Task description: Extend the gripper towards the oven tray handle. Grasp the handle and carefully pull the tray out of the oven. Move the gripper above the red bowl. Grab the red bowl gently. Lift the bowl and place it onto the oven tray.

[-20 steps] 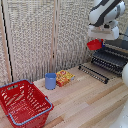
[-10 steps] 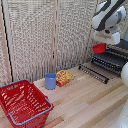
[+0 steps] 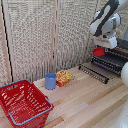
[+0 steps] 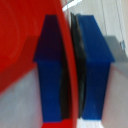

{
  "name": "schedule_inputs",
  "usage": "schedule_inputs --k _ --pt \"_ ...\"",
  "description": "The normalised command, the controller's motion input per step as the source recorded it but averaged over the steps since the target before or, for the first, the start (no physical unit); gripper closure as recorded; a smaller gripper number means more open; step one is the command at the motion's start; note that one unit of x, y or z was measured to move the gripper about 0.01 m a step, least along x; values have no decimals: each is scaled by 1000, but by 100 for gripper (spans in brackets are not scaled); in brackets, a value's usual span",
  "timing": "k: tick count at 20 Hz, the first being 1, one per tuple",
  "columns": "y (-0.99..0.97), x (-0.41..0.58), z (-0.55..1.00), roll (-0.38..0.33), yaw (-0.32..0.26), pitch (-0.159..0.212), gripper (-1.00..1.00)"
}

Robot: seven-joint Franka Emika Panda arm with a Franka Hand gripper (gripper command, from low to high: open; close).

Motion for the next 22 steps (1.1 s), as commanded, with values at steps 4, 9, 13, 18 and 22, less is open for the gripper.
schedule_inputs --k 4,9,13,18,22 --pt "-725 37 99 21 -134 30 100" --pt "-420 1 97 36 -36 46 100" --pt "-6 0 10 1 3 1 -100" --pt "85 2 118 0 -27 0 -100" --pt "92 2 172 2 -33 -8 -100"
